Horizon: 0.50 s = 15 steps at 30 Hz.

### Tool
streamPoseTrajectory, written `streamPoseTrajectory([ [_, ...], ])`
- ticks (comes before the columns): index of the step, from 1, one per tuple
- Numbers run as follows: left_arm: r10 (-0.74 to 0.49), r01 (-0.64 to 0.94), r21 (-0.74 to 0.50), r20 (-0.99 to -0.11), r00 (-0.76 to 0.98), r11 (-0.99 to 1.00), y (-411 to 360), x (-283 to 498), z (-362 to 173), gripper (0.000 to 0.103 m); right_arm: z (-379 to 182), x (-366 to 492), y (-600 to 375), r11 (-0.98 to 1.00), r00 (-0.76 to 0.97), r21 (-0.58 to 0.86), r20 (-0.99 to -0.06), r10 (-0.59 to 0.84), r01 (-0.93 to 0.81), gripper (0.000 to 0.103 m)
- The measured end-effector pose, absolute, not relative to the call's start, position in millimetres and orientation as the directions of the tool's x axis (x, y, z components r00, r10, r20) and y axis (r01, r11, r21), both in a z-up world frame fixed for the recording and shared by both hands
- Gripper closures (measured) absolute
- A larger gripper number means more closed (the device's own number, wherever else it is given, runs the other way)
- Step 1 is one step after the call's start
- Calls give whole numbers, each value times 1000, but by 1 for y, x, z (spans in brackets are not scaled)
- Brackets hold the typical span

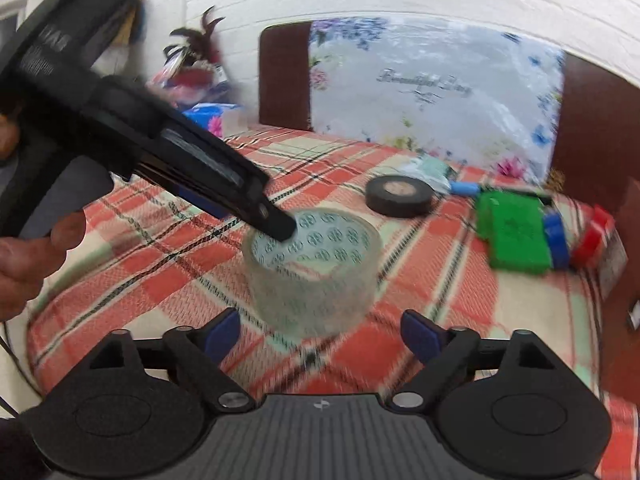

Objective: Organize objects
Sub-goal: 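Lower the clear tape roll into the brown box and open the right gripper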

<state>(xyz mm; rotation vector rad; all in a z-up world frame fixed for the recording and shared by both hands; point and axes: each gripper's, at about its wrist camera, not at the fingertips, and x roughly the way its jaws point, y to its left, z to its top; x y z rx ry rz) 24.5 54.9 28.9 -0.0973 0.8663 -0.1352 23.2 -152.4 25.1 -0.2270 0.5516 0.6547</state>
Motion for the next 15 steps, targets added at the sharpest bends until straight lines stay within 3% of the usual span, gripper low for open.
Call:
streamPoseTrajectory([
  [2,-181,83,-165,-772,609,983,55,29,21,76,18,34,-138,764,658,-70,-561,502,-642,16],
  [4,-194,73,-189,-775,601,979,53,28,21,81,12,47,-128,759,647,-72,-578,497,-647,21],
  [7,-181,89,-162,-742,646,983,40,20,42,82,17,43,-135,788,677,-40,-541,500,-614,21],
  [15,-358,336,-149,-572,738,930,-57,24,116,82,71,25,-215,916,907,-174,-292,303,-362,21],
])
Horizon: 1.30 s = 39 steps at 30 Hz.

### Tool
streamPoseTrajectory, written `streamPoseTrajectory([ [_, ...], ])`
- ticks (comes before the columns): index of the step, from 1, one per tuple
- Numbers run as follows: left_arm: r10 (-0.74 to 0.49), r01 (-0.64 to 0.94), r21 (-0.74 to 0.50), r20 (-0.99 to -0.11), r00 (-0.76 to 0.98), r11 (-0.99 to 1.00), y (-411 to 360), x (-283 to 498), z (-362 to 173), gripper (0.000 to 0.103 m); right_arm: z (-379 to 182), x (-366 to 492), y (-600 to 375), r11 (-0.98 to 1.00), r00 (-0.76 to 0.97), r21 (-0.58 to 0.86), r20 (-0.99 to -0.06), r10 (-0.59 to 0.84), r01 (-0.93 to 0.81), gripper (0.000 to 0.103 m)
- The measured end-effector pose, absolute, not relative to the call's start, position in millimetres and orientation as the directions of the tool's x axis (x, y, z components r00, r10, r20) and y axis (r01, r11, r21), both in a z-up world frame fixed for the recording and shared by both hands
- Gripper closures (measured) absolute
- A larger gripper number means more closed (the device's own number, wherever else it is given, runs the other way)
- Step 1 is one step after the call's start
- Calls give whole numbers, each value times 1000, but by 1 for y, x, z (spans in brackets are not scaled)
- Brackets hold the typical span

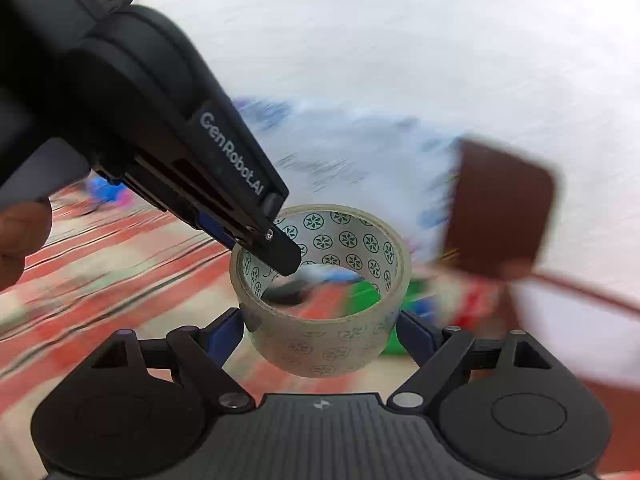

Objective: Organize objects
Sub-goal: 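Lower the clear tape roll into the brown box and open the right gripper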

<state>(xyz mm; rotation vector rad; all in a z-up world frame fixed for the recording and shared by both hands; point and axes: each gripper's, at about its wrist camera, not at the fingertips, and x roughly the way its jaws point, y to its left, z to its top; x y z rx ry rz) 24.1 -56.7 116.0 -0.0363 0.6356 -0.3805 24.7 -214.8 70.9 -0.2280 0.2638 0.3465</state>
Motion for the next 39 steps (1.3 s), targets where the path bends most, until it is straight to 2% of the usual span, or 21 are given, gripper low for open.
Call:
streamPoseTrajectory([
  [4,-441,443,-129,-523,730,887,-117,34,138,82,91,33,-267,953,955,-193,-233,185,-232,21],
  [7,-481,502,-107,-507,715,858,-156,40,144,82,98,42,-302,970,966,-186,-232,111,-156,21],
  [14,-511,535,-134,-555,657,834,-208,76,127,81,93,80,-360,978,933,-167,-356,58,-125,22],
  [20,-481,525,-121,-608,631,842,-240,100,105,80,81,99,-377,981,907,-168,-422,15,-94,21],
  [24,-477,534,-117,-633,609,837,-245,100,96,79,79,94,-376,986,916,-151,-401,1,-67,21],
  [34,-510,566,-81,-552,660,821,-208,42,112,67,70,12,-340,994,975,-111,-219,-37,13,25],
  [39,-460,507,-74,-546,700,859,-174,22,116,63,69,-27,-319,997,985,-77,-167,-33,20,24],
])
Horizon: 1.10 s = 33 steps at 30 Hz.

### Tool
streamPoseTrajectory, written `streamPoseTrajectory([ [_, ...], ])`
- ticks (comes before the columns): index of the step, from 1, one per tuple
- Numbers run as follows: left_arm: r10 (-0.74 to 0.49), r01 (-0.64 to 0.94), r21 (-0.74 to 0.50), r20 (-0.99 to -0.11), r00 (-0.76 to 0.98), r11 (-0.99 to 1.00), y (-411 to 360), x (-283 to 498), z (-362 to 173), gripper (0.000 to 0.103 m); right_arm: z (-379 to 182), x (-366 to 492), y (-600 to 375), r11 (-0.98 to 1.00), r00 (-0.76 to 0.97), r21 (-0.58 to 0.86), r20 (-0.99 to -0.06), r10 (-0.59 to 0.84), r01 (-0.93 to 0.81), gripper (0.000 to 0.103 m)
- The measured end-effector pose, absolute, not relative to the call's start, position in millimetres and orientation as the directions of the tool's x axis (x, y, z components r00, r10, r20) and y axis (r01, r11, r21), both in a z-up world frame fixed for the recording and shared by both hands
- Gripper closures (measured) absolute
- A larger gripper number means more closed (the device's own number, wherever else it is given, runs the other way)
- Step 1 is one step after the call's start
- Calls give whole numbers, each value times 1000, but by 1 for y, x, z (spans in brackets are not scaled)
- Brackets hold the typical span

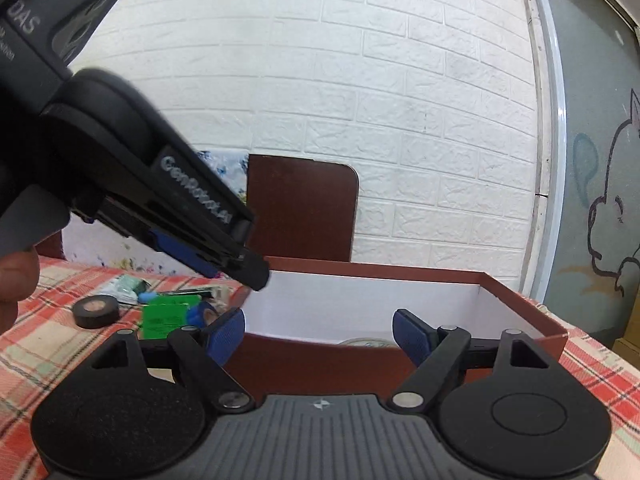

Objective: Organize objects
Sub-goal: 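Move the right gripper over the black electrical tape roll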

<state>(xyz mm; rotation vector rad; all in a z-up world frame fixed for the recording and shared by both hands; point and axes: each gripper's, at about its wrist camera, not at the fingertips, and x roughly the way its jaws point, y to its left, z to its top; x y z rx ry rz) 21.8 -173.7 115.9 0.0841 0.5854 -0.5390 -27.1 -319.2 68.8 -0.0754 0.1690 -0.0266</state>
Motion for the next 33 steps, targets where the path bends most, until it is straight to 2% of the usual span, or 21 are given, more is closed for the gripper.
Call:
streamPoseTrajectory([
  [3,-383,437,-50,-579,720,898,-151,19,108,63,65,-39,-306,999,984,-48,-177,0,-9,24],
  [13,-148,187,-12,-661,736,982,-56,23,65,63,56,-41,-237,981,938,-50,-308,163,-187,24],
  [20,-34,40,-6,-678,734,999,10,22,43,62,60,-17,-205,959,899,-64,-369,236,-277,24],
  [33,131,-148,35,-690,712,988,101,45,3,61,47,56,-148,926,805,21,-488,338,-376,25],
])
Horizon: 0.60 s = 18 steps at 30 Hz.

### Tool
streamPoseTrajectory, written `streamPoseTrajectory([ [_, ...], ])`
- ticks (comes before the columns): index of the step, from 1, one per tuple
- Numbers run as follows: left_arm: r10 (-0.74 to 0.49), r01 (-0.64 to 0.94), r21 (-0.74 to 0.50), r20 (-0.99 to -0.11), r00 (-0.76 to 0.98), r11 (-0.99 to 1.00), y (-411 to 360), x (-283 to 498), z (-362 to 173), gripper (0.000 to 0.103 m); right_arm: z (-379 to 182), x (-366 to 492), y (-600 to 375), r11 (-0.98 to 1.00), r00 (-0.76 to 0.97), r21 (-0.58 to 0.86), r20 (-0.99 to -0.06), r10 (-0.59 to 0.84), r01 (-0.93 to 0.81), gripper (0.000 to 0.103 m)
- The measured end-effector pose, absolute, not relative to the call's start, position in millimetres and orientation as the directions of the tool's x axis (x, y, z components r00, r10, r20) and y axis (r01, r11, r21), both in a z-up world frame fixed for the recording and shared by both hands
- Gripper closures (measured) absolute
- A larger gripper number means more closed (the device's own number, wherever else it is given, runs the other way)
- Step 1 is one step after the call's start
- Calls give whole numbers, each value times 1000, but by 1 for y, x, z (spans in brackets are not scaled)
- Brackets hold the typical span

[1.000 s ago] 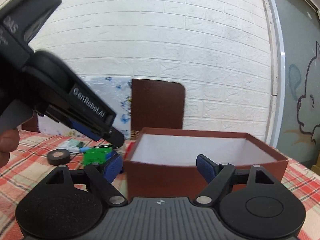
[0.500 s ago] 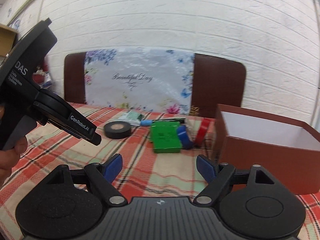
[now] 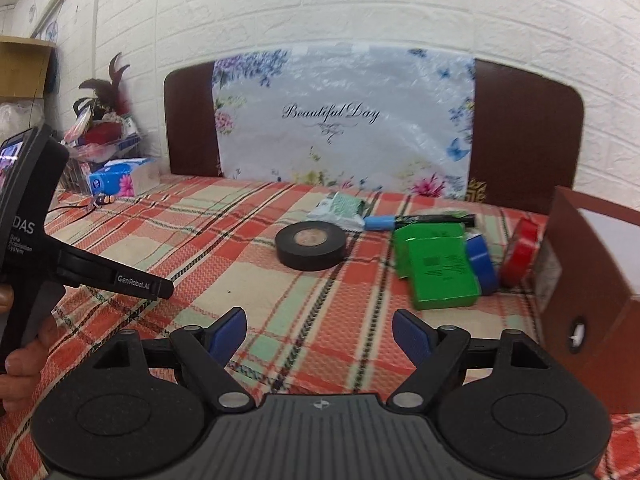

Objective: Organize objects
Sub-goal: 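Move the right gripper over the black electrical tape roll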

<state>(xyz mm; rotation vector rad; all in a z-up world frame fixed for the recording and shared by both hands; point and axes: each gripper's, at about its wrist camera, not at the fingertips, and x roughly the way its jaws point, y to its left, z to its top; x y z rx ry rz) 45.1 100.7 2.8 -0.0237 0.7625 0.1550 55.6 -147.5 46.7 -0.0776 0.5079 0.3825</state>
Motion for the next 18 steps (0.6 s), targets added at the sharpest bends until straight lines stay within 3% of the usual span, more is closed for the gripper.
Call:
streamPoseTrajectory([
  [7,127,-161,-2,-608,784,987,122,44,-10,47,35,89,-119,913,778,3,-522,350,-408,31],
  [10,120,-178,-45,-578,807,983,127,42,-11,47,32,111,-112,915,776,-5,-532,339,-403,31],
  [18,127,-168,-23,-558,820,986,123,44,-16,43,19,177,-91,925,774,-45,-564,289,-378,32],
])
